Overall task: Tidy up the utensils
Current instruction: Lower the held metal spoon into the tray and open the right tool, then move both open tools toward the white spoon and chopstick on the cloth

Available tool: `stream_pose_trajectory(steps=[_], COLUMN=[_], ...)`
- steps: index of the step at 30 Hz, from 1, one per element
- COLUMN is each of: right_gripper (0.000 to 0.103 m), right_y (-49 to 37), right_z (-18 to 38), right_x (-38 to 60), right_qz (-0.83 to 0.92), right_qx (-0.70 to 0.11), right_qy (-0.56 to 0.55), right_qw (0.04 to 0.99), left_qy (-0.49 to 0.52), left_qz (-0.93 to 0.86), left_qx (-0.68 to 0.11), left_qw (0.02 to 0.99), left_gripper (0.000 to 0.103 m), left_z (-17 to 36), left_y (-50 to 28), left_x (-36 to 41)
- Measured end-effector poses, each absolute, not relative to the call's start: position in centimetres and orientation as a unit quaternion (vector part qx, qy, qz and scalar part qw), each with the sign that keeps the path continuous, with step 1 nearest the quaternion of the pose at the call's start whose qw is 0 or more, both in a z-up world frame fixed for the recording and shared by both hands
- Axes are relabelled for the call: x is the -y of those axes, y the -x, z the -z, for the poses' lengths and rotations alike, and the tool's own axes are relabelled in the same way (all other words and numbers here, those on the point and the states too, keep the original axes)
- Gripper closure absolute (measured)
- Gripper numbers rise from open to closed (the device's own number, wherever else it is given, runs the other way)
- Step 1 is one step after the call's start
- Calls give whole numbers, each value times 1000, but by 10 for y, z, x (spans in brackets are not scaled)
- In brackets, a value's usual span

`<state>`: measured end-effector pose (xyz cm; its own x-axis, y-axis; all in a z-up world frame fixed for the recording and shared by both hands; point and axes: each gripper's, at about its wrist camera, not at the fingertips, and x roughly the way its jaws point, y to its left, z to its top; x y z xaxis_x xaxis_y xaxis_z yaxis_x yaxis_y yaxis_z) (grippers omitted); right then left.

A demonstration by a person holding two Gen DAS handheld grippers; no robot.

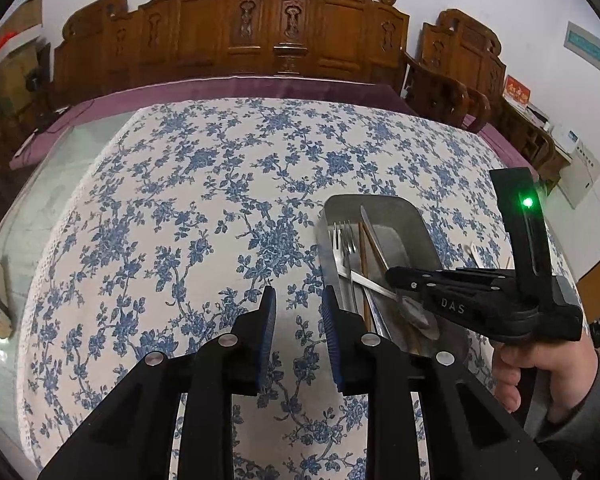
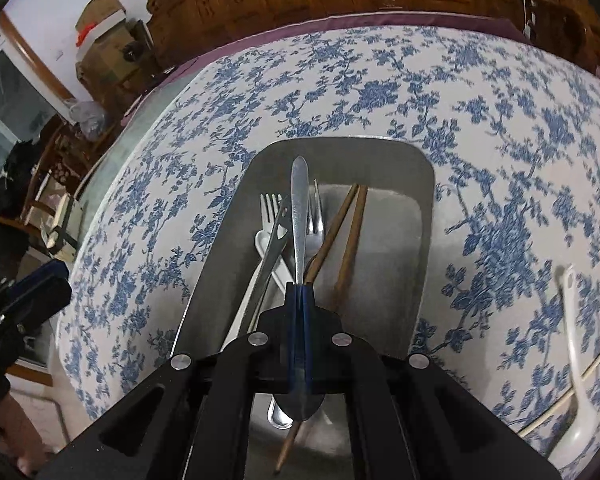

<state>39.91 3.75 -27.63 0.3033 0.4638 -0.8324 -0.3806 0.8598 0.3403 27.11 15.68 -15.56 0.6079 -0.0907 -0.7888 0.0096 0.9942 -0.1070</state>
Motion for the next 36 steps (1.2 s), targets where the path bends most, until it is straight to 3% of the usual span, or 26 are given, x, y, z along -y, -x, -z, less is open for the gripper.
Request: stream_pose_trajectory(steps=[3, 14, 19, 26, 33, 36], right_gripper=[99, 96, 96, 96, 96, 84], right_y=[-396, -384, -366, -343, -326, -327], right_z=[276, 257, 238, 222, 221, 227], right_x=[-40, -42, -19, 34, 102, 129], right_qz=[-278, -305, -313, -299, -255, -232], right_qx=[-529, -504, -474, -450, -444, -447], right_qy=[-49, -35, -13, 7, 23, 35], right_qw=[800, 808, 823, 841, 859, 863], left_qy=[46, 48, 46, 39, 27, 29], left_qz=[28, 29, 36, 56, 80, 96], left_qx=[-441, -439, -436, -431, -427, -429], left_qw=[896, 897, 898, 900, 900, 898], left_gripper=[75, 75, 69, 68, 40, 31], left_z=[156, 156, 154, 148, 146, 148], left_y=[-270, -268, -268, -270, -270, -271], left_x=[-157, -154, -145, -122, -89, -73])
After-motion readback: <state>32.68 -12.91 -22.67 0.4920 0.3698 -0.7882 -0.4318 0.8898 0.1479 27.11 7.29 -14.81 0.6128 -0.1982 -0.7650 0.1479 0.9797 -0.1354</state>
